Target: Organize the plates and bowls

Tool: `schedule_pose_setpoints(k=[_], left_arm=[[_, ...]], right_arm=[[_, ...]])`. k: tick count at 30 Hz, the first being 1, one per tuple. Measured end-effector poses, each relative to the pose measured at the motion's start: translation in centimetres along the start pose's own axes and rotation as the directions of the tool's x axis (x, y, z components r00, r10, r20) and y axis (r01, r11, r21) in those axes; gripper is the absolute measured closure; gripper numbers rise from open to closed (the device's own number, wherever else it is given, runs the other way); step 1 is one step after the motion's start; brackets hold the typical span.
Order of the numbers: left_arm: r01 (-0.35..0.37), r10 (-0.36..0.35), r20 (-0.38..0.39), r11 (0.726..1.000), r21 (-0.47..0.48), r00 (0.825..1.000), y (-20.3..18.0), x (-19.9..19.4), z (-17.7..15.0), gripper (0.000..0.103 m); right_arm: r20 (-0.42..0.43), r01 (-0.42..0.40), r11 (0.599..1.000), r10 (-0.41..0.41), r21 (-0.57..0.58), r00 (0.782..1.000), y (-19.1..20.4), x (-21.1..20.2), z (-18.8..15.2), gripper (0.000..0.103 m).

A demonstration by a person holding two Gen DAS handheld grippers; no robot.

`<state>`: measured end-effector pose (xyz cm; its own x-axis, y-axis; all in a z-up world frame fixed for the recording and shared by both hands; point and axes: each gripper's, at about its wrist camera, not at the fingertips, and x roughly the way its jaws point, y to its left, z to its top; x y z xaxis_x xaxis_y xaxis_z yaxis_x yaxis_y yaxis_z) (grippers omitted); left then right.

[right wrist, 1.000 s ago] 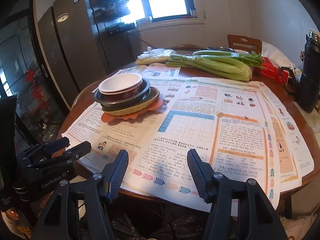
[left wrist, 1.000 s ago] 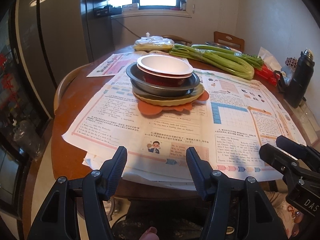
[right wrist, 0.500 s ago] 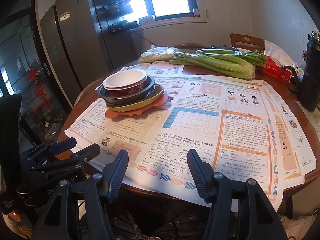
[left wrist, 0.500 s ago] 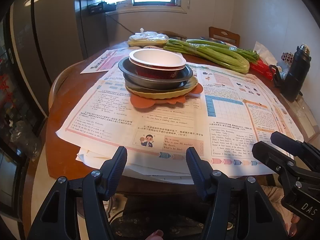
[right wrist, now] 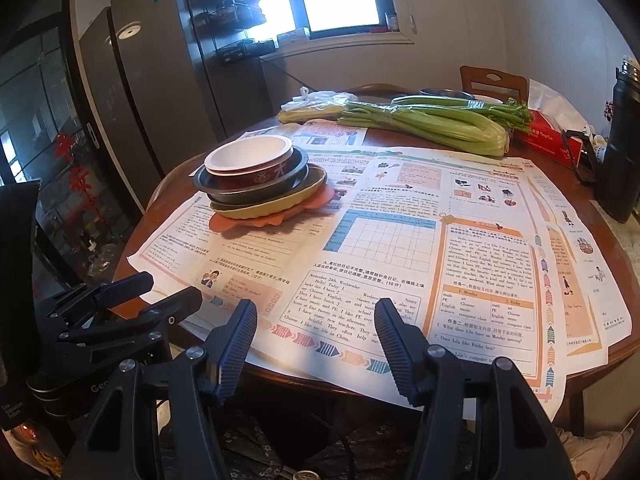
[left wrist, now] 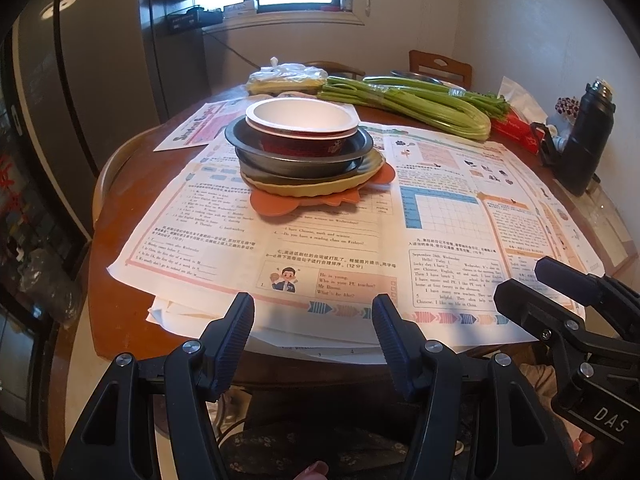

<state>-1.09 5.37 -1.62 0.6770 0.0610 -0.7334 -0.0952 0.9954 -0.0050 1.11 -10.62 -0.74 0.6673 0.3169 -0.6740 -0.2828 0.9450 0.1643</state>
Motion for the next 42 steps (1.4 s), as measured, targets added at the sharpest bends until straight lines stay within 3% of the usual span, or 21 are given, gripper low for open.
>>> schedule_pose_setpoints(k=[42], left_arm=[[-0.017,0.017,0.008,1.000,0.002,1.000,0.51,-0.53,-0.09,0.040]], right_arm=[[-0.014,0.014,1.000,-0.014,-0.008,1.000,0.43,0.28,-0.26,0.042]])
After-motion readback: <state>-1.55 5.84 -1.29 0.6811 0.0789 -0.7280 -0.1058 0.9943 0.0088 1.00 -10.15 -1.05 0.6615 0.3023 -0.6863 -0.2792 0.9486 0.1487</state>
